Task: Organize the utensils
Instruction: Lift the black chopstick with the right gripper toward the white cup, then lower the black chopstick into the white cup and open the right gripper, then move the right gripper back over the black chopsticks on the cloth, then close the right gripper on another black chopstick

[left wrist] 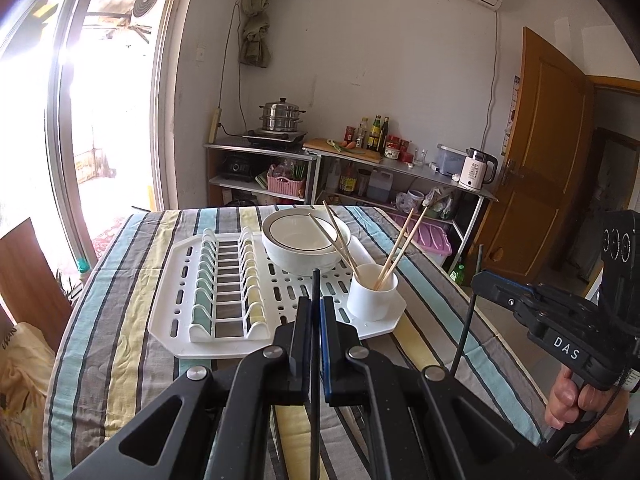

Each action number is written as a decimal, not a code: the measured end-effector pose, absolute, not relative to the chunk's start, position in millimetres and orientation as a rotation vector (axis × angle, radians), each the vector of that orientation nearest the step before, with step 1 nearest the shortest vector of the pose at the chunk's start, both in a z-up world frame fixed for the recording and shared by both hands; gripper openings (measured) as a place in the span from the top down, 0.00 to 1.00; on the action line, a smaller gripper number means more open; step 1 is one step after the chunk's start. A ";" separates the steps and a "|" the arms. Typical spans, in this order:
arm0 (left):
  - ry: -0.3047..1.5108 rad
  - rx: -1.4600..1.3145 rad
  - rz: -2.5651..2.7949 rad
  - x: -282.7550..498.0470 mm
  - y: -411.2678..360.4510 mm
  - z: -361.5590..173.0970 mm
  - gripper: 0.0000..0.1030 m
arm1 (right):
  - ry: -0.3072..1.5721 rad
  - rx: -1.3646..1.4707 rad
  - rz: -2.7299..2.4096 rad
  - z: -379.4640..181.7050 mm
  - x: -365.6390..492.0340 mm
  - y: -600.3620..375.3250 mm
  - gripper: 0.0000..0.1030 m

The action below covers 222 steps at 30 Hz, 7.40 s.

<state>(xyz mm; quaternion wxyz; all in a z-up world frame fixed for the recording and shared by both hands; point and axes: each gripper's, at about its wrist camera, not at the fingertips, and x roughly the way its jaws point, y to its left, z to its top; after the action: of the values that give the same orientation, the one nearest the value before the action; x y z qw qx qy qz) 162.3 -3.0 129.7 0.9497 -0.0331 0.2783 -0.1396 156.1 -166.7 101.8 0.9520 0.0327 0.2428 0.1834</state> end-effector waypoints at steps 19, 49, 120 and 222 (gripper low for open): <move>0.544 -0.050 -0.299 160.1 -9.3 145.3 0.97 | 0.441 0.062 0.365 115.1 144.3 -179.5 0.96; 0.522 -0.052 -0.410 267.4 -69.1 225.5 0.97 | 0.328 0.042 0.290 182.8 203.7 -200.4 0.96; 0.655 -0.048 -0.274 339.9 -41.1 130.1 0.89 | 0.507 0.135 0.176 120.0 272.6 -244.5 0.85; 0.893 0.124 -0.176 215.8 -10.4 -40.6 0.82 | 0.903 -0.102 0.326 -44.4 209.8 -86.8 0.94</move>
<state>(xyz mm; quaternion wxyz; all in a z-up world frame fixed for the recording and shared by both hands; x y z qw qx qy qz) 215.8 -10.4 -40.6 0.8963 0.0598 0.4312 -0.0847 209.8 -86.8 -44.4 0.8858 -0.0490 0.4340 0.1568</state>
